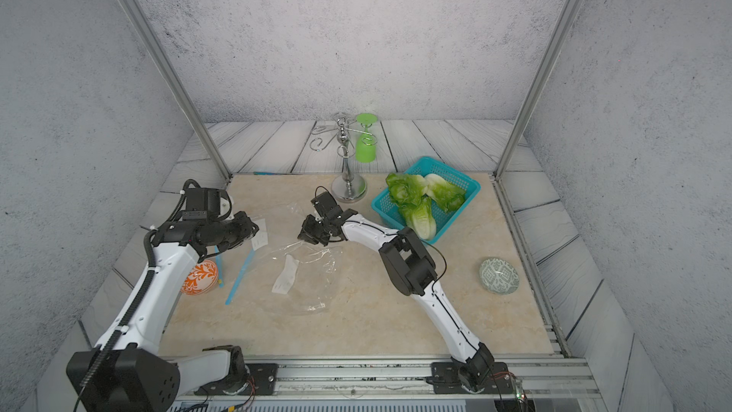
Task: Put the chinese cabbages into a zipper bag and zip it
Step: Adjust the zipper food storage bag in the zipper food storage bag.
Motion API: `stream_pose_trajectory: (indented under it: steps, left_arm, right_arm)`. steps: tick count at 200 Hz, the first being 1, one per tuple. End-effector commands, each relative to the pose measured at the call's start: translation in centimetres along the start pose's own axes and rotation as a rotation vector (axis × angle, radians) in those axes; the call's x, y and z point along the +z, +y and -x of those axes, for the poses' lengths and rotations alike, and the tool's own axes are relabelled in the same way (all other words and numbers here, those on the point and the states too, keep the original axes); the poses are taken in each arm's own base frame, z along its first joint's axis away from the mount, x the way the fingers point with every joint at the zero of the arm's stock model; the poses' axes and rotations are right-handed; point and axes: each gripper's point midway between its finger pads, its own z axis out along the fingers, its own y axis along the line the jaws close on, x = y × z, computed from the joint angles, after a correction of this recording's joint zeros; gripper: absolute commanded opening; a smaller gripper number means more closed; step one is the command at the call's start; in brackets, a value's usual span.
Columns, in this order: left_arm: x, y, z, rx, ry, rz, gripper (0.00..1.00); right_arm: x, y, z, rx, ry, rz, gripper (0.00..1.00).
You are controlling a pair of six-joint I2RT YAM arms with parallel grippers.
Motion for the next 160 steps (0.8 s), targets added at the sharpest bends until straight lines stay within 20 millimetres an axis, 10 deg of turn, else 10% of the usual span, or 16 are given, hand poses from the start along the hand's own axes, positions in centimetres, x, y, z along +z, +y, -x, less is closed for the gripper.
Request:
stream_pose_trajectory:
  steps: [1, 35, 78, 117, 137, 160]
  left_arm:
    - [-1.7, -0.8, 0.7, 0.015, -0.031, -0.009, 0.27]
    - [-3.7, -2.1, 1.9, 0.065, -0.069, -0.032, 0.29]
    - [-4.0, -5.5, 2.5, 0.165, -0.053, -0.091, 0.35]
    - [0.3, -6.7, -0.1, 0.106, 0.078, -0.221, 0.48]
    - [2.9, -6.1, -2.7, 0.097, 0.173, -0.220, 0.50]
    - [4.5, -5.0, -6.0, 0.122, 0.275, -0.174, 0.51]
  right_arm:
    - [-6.2, 7.1, 0.1, -0.195, -0.010, 0.137, 0.02]
    - [-15.7, 8.1, -5.6, -0.453, 0.186, 0.111, 0.00]
    - [-23.0, -2.4, -12.5, -0.495, 0.464, -0.129, 0.09]
    - [-25.1, -16.1, -3.9, -0.621, 0.419, -0.974, 0.25]
    - [-23.0, -14.3, 1.4, -0.622, 0.275, -0.955, 0.41]
    - [-22.6, -10.2, 2.9, -0.603, 0.168, -0.851, 0.60]
